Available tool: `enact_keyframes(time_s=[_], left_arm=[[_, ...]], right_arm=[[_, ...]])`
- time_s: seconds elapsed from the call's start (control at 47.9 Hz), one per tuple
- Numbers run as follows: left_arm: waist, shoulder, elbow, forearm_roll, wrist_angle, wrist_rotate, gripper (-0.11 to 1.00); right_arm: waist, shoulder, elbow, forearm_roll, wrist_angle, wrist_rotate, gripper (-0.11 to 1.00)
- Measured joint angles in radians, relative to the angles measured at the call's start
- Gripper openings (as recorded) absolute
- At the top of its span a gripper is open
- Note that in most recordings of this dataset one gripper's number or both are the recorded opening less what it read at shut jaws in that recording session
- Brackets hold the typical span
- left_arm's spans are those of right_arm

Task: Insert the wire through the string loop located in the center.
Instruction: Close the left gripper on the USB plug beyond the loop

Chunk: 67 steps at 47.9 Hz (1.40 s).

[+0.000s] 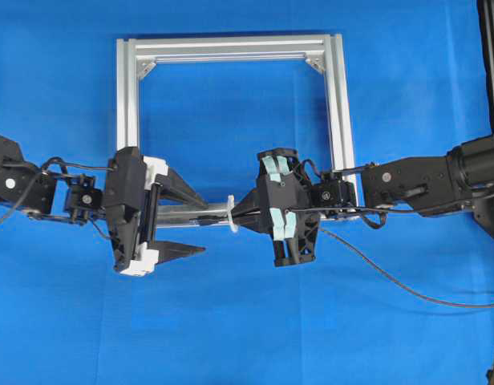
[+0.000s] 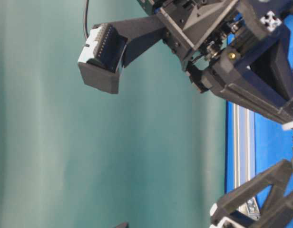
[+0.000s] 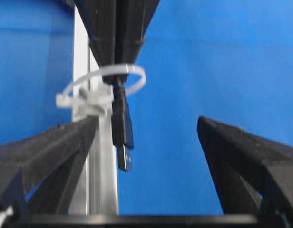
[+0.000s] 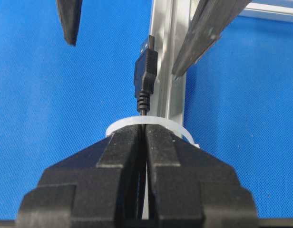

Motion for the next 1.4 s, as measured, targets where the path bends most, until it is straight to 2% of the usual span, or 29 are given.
enact_keyframes(time_s=[1.4], left_arm=[[0.002,0.034,-0.025,0.0,0.025,0.0,0.9]], right_arm=[[0.002,0.0,0.002,0.0,0.0,0.0,-0.03]])
